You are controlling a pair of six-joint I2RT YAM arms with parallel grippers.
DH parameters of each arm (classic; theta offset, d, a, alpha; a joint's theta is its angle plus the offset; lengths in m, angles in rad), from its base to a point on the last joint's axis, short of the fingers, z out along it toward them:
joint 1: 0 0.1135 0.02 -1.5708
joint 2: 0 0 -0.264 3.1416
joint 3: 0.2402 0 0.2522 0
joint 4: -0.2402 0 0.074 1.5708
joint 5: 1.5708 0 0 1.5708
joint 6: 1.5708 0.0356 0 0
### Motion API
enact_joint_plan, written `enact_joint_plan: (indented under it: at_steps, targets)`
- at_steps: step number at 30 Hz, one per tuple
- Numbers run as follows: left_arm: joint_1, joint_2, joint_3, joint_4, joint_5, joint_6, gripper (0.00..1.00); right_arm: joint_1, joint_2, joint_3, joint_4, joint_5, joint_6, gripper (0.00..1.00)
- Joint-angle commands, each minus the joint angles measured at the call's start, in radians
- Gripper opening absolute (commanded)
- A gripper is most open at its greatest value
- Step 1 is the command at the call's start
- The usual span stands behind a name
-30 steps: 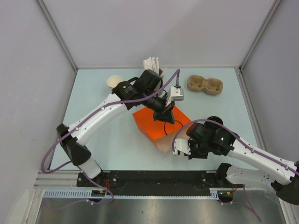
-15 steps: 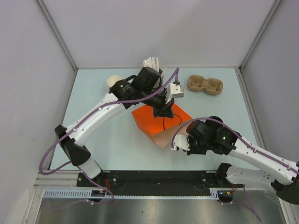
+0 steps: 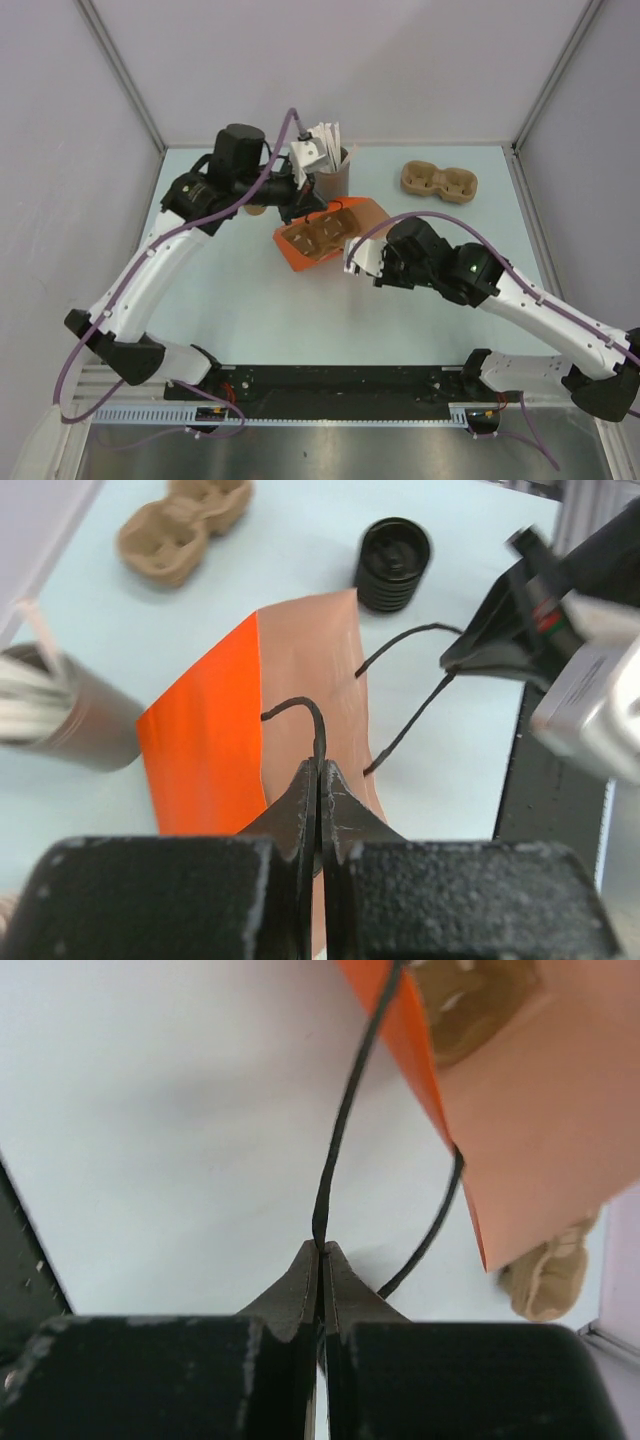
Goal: Pack the takeout coffee
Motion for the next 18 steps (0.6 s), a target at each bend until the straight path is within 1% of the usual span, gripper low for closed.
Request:
enact_joint_plan:
  at_steps: [1,6,9,11,15,16,17,18]
  targets:
    - [0.084,-0.104,-0.071,0.079,-0.015,-0.058,0.0,-0.048,0.03,0.143,0.166,0.036,0.033,0.0]
    - [0.165,-0.192,-0.16,0.11,-0.04,-0.071,0.01,-0.074,0.09,0.253,0.252,0.021,0.065,0.0]
    - [0.197,-0.236,-0.196,0.111,-0.053,-0.068,0.05,-0.076,0.153,0.33,0.274,0.001,0.1,0.0]
    - [0.213,-0.259,-0.216,0.11,-0.07,-0.069,0.06,-0.076,0.197,0.371,0.281,-0.019,0.112,0.0]
    - [0.24,-0.264,-0.212,0.076,-0.115,-0.078,0.06,-0.071,0.248,0.416,0.278,-0.071,0.145,0.0]
    - [0.243,-0.264,-0.216,0.078,-0.159,-0.086,0.06,-0.071,0.253,0.421,0.277,-0.071,0.152,0.0]
    - [0.246,-0.262,-0.221,0.076,-0.168,-0.098,0.06,-0.07,0.262,0.427,0.278,-0.073,0.157,0.0]
    - [0.256,-0.264,-0.223,0.072,-0.175,-0.104,0.06,-0.066,0.266,0.437,0.274,-0.119,0.162,0.0]
